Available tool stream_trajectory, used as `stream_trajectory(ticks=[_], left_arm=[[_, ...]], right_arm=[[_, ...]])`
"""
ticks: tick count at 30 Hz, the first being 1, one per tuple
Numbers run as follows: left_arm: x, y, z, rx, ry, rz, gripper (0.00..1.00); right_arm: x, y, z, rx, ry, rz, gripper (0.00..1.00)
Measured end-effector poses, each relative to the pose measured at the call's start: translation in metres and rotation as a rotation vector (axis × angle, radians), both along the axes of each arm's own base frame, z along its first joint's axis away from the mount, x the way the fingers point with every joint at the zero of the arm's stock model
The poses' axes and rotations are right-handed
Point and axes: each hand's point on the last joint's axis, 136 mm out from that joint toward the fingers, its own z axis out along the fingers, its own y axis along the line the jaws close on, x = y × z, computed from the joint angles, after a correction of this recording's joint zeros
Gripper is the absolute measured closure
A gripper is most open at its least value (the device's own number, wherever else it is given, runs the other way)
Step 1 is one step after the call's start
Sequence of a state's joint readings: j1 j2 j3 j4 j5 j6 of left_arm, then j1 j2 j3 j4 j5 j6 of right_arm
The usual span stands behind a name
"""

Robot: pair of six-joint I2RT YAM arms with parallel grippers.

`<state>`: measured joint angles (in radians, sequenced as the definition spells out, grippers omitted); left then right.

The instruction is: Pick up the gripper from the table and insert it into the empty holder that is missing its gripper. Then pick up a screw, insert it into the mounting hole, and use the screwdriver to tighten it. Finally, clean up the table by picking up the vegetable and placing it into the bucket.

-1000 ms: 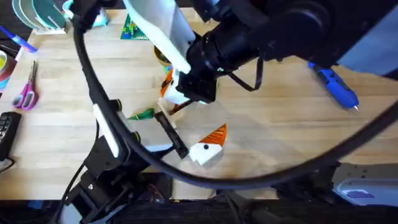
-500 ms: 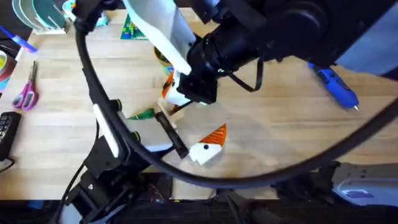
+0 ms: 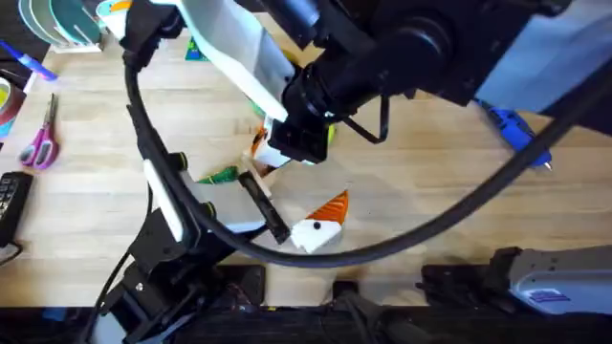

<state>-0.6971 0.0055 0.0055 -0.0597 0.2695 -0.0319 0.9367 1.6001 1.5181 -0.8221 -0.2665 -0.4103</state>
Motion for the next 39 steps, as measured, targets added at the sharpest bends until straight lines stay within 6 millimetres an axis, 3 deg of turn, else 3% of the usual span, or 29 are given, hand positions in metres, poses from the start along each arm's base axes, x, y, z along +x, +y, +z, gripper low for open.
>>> stream_trajectory(ticks=[9, 10, 16, 17, 21, 24, 32, 39], left_arm=[[0.0, 0.0, 0.0, 0.0, -0.001, 0.0, 0.009], [0.0, 0.0, 0.0, 0.0, 0.0, 0.0, 0.008], [0.0, 0.0, 0.0, -0.001, 0.002, 0.002, 0.008], [0.0, 0.0, 0.0, -0.001, 0.002, 0.002, 0.008], [0.0, 0.0, 0.0, -0.001, 0.001, 0.0, 0.008], [0.0, 0.0, 0.0, -0.001, 0.001, 0.0, 0.009], [0.0, 0.0, 0.0, -0.002, 0.001, 0.0, 0.008], [0.0, 0.0, 0.0, -0.002, 0.001, 0.0, 0.009]], right_arm=[[-0.001, -0.002, -0.001, -0.007, 0.01, -0.007, 0.992], [-0.001, -0.001, -0.001, -0.007, 0.013, -0.01, 0.949], [0.006, -0.003, 0.0, -0.01, -0.009, -0.031, 0.106], [0.009, -0.005, 0.002, -0.009, -0.018, -0.039, 0.033], [0.008, -0.008, 0.009, 0.0, -0.017, -0.042, 0.01], [0.008, -0.021, 0.021, 0.01, -0.02, -0.062, 0.01], [0.021, -0.095, 0.068, 0.043, -0.048, -0.225, 0.008], [0.011, -0.164, 0.099, 0.071, -0.082, -0.384, 0.007]])
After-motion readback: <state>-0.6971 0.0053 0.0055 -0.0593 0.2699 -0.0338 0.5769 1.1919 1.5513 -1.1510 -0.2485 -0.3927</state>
